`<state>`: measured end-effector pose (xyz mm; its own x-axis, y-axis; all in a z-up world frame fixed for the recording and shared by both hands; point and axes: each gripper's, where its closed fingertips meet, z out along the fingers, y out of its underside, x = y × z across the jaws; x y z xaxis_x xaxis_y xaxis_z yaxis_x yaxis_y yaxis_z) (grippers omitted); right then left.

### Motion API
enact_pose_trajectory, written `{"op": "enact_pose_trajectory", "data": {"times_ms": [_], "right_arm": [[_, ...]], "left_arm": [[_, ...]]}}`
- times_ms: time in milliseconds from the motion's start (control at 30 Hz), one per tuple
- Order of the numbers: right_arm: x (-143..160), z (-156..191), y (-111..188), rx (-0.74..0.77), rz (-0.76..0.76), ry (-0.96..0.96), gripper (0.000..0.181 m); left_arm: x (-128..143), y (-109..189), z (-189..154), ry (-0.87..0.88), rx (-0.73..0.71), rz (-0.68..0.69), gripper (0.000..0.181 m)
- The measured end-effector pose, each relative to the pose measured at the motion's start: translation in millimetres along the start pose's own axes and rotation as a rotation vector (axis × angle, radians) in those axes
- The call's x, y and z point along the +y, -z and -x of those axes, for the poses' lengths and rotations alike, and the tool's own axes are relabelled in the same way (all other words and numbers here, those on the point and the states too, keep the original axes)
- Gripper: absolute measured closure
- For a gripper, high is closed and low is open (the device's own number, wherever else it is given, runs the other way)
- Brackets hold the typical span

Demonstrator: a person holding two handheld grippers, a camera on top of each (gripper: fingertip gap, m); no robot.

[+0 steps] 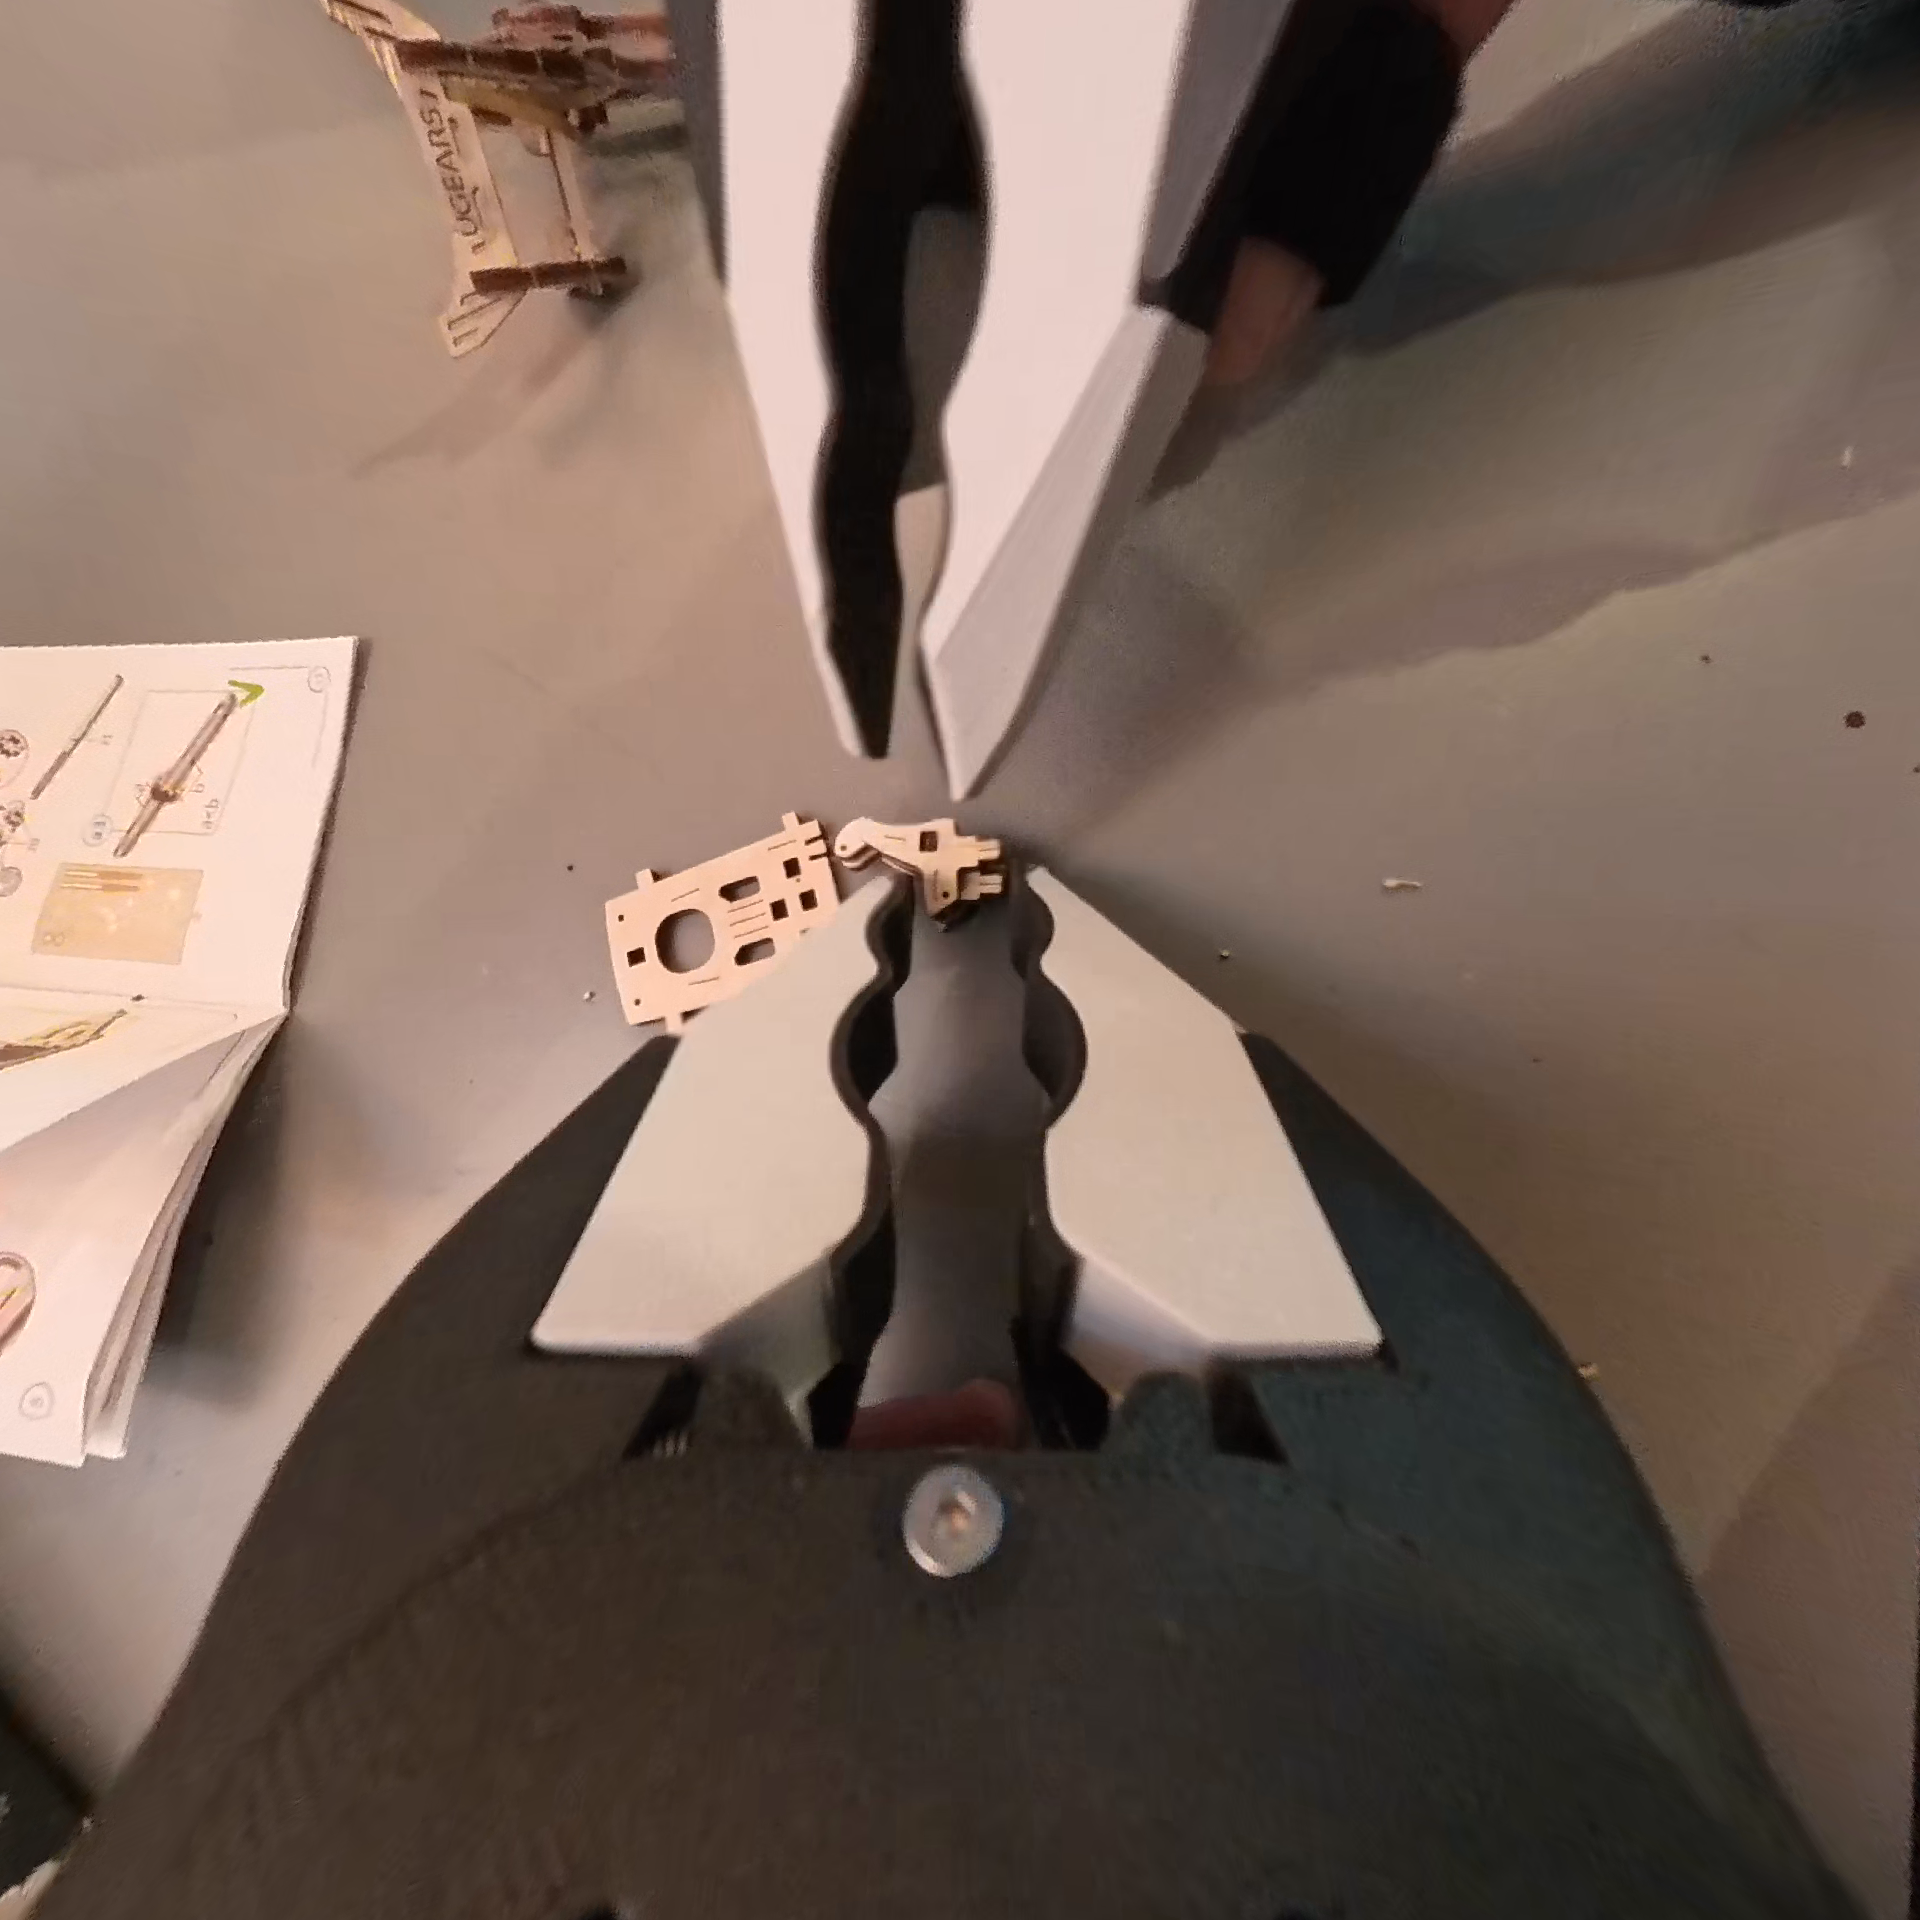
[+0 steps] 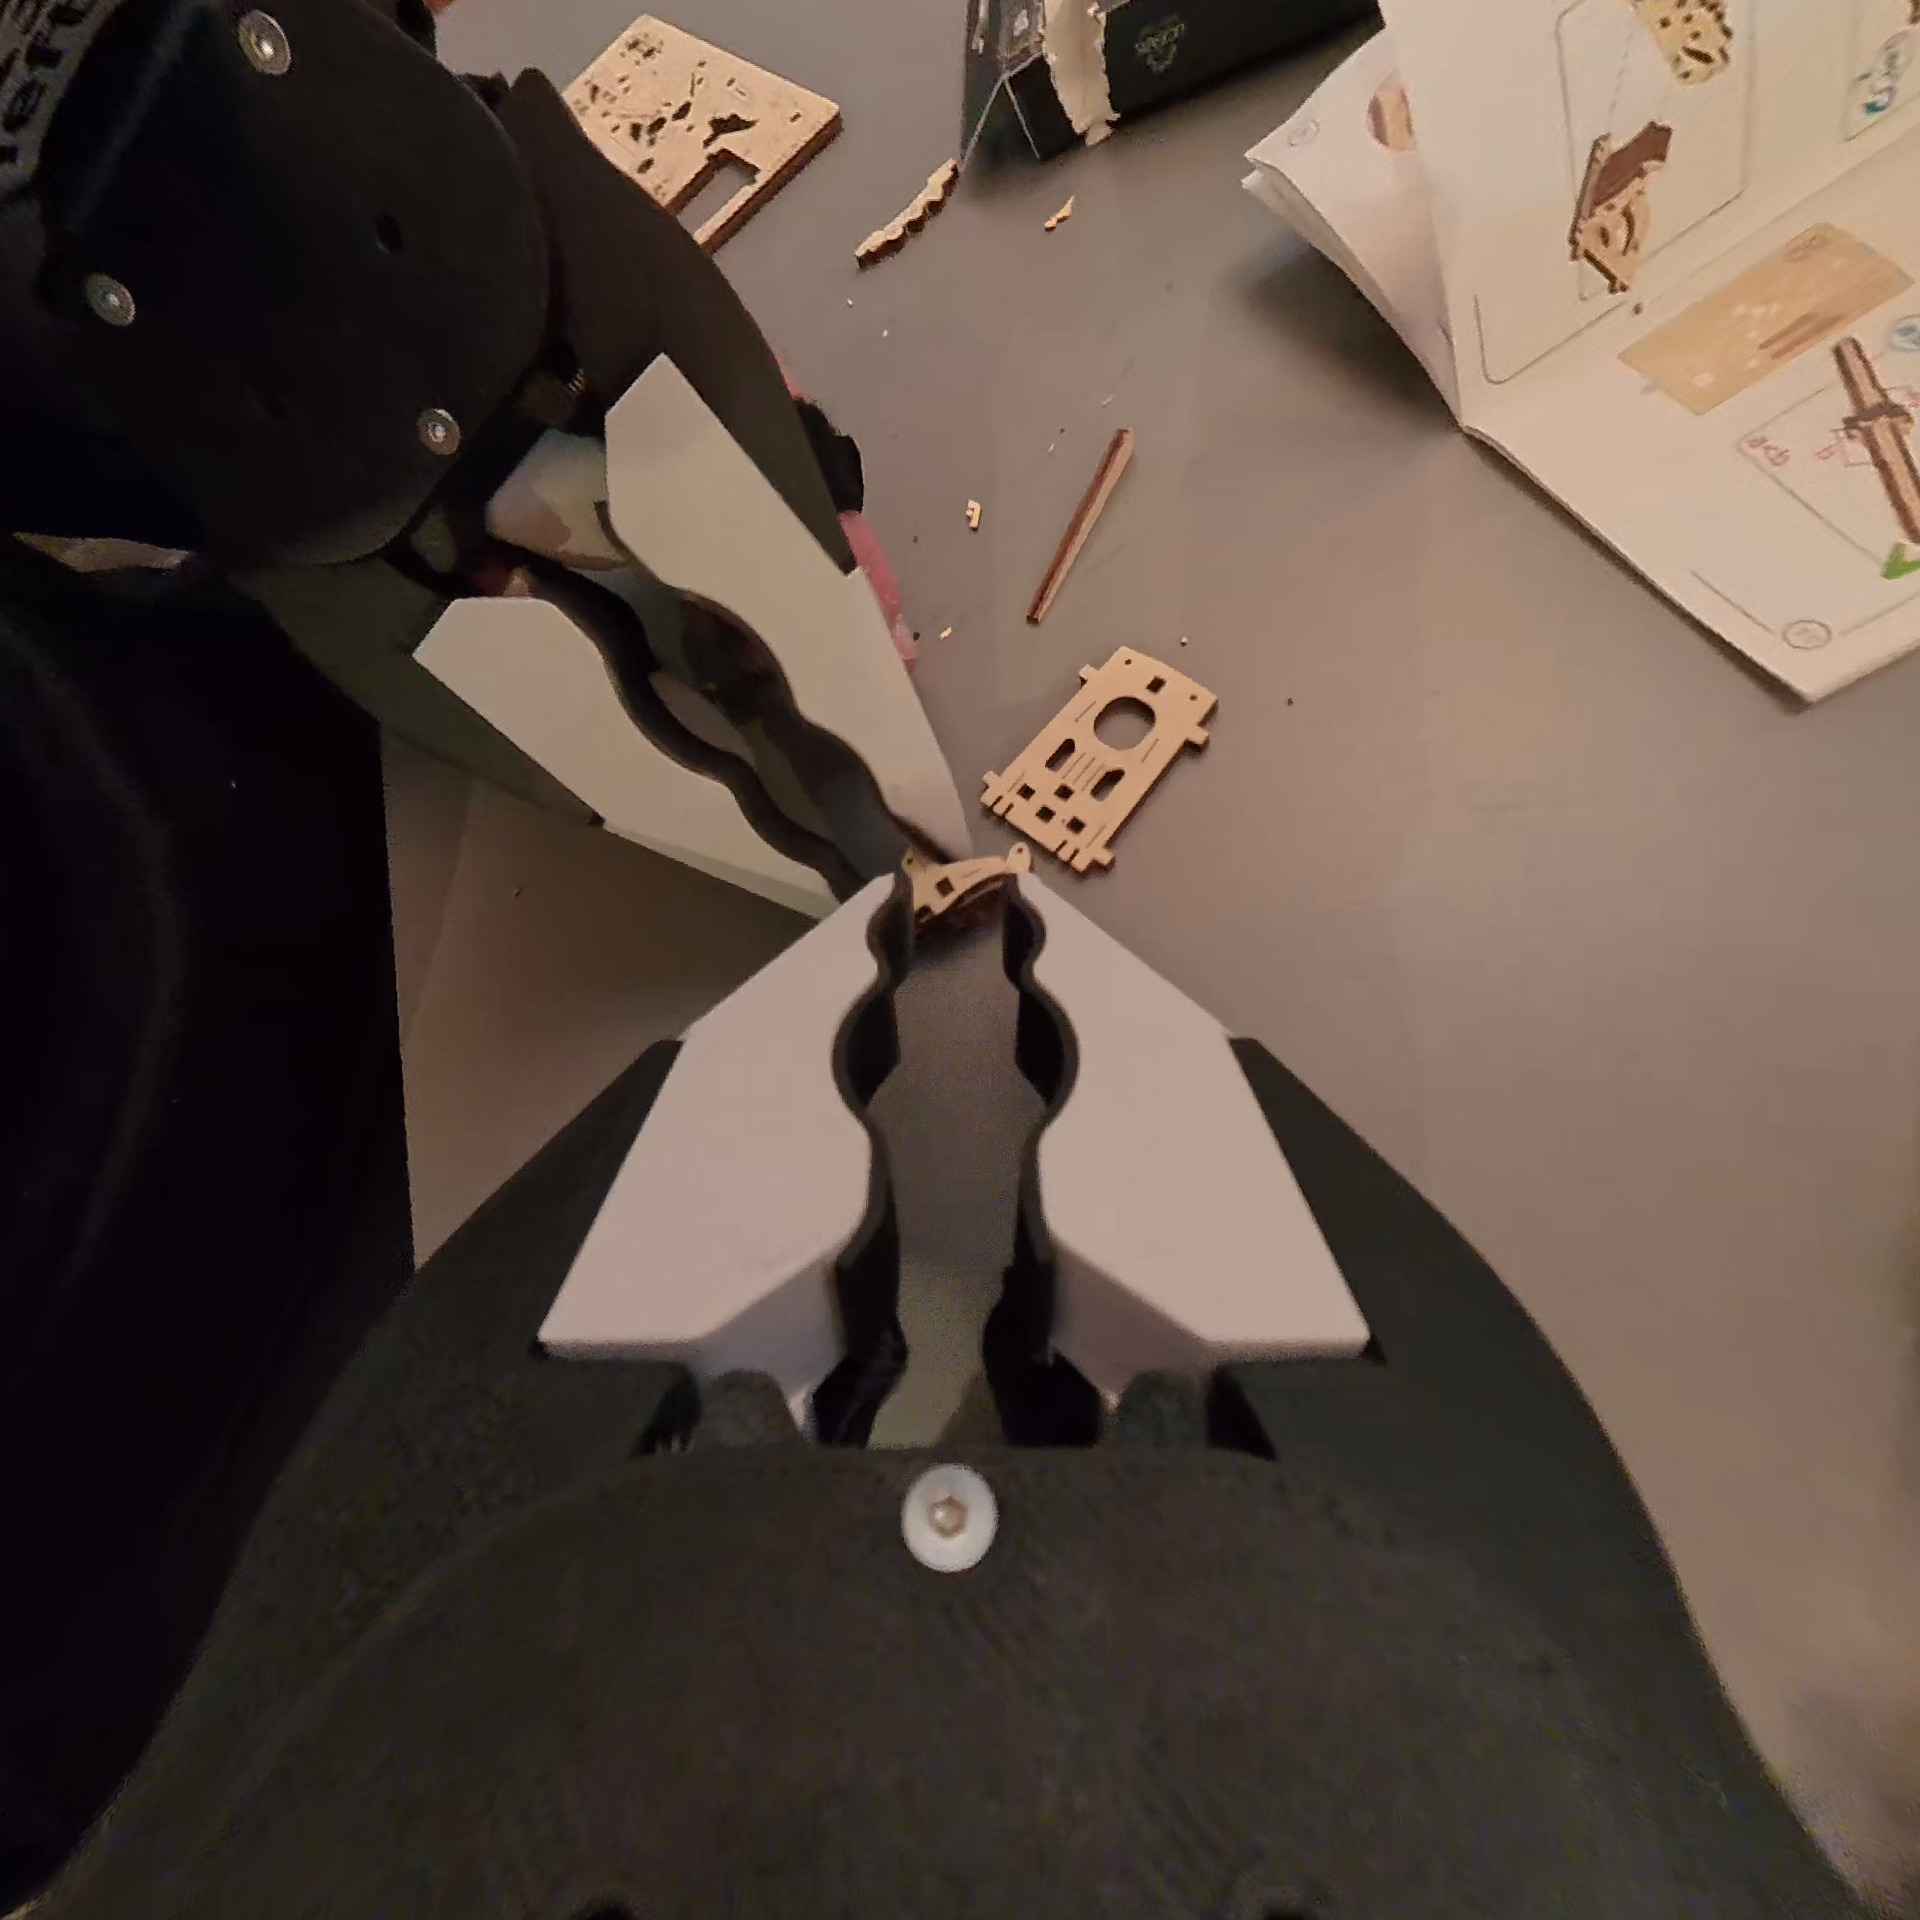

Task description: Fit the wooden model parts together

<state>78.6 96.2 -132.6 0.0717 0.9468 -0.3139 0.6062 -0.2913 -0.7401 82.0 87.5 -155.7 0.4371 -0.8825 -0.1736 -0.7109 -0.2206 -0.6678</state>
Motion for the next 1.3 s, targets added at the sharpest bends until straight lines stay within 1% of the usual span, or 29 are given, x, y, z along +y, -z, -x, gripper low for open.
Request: {"op": "enact_pose_trajectory", "data": {"times_ms": [33,100,233,367,467,567,1033,1267,1300], "right_arm": [[1.5,1.4,2.7,0.018,0.002,-0.002,0.17],[7.9,5.4,4.6,0.066,0.014,0.006,0.166],[19.6,11.5,-0.1,0.179,0.03,0.012,0.166],[18.1,11.2,-2.3,0.263,-0.012,-0.002,0.169],[16.3,12.1,-4.7,0.265,-0.038,-0.025,0.172],[17.0,10.0,-7.3,0.292,-0.035,-0.033,0.174],[18.4,8.8,-9.9,0.307,-0.021,-0.052,0.181],[18.1,7.8,-9.2,0.298,-0.021,-0.057,0.181],[17.9,9.6,-9.4,0.283,-0.024,-0.064,0.176]], "left_arm": [[0.0,0.3,-0.6,0.0,0.002,0.001,0.163],[0.0,1.0,-1.9,0.005,0.009,0.001,0.159],[1.0,3.1,-6.4,0.022,0.036,0.003,0.151],[1.0,3.9,-10.4,0.031,0.051,0.003,0.147],[0.6,4.2,-14.5,0.045,0.059,0.005,0.145],[0.5,4.8,-17.3,0.057,0.053,0.001,0.144],[-1.0,6.4,-16.4,0.082,0.051,-0.033,0.143],[-1.0,7.0,-16.3,0.086,0.054,-0.04,0.144],[-1.2,7.0,-15.9,0.086,0.051,-0.041,0.144]]}}
